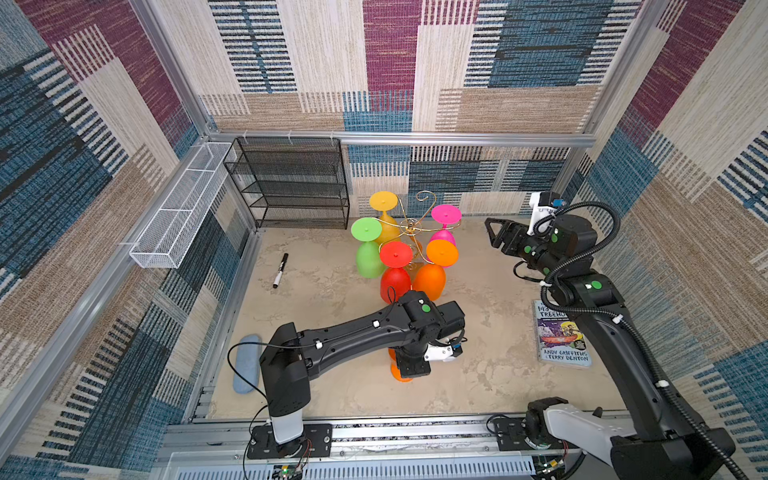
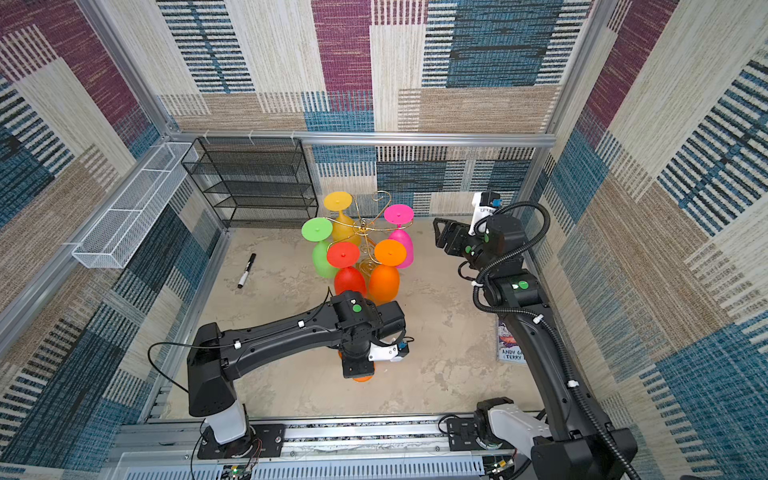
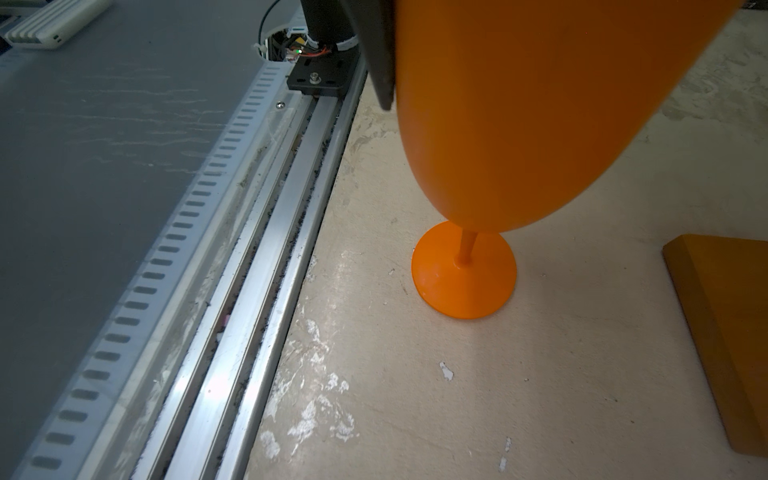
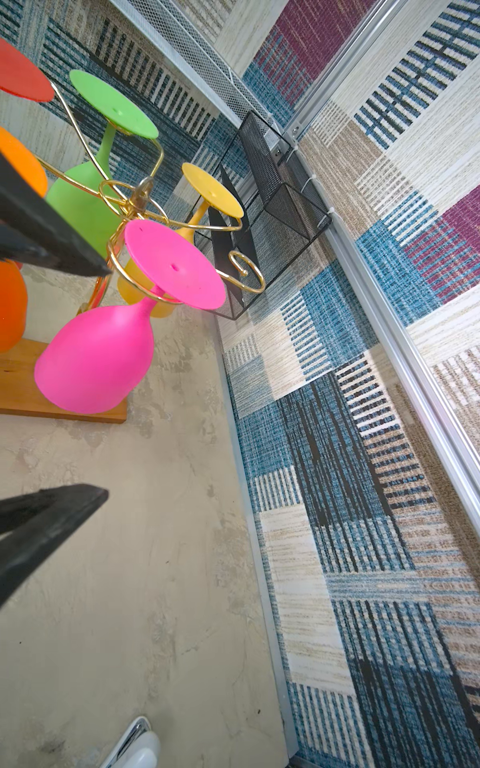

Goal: Take the wine glass off the wine glass rack
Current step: 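Set the orange glass upright on the table and open the left gripper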

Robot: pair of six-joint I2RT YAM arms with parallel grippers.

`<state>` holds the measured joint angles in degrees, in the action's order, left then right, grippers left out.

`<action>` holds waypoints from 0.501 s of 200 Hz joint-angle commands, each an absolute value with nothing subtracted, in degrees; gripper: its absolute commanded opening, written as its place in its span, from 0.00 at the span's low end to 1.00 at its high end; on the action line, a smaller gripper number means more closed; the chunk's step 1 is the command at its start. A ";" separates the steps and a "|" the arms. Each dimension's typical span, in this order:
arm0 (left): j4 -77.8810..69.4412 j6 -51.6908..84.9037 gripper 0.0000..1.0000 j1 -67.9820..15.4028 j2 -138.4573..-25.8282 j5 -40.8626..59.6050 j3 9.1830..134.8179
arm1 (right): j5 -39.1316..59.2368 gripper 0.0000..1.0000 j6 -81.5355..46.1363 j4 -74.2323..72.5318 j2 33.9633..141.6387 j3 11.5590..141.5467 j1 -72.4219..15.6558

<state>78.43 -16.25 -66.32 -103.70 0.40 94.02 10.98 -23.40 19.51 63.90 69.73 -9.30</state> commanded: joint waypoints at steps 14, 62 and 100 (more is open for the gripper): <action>79.44 -17.53 0.15 -66.09 -103.89 1.10 94.89 | 12.16 0.80 -24.17 17.75 63.89 70.10 -9.32; 81.41 -15.84 0.35 -66.09 -103.21 -0.79 98.82 | 14.46 0.80 -24.85 16.71 64.66 69.93 -9.17; 83.49 -14.89 0.44 -66.31 -100.09 -2.20 102.91 | 15.33 0.80 -25.25 16.35 65.13 70.57 -9.23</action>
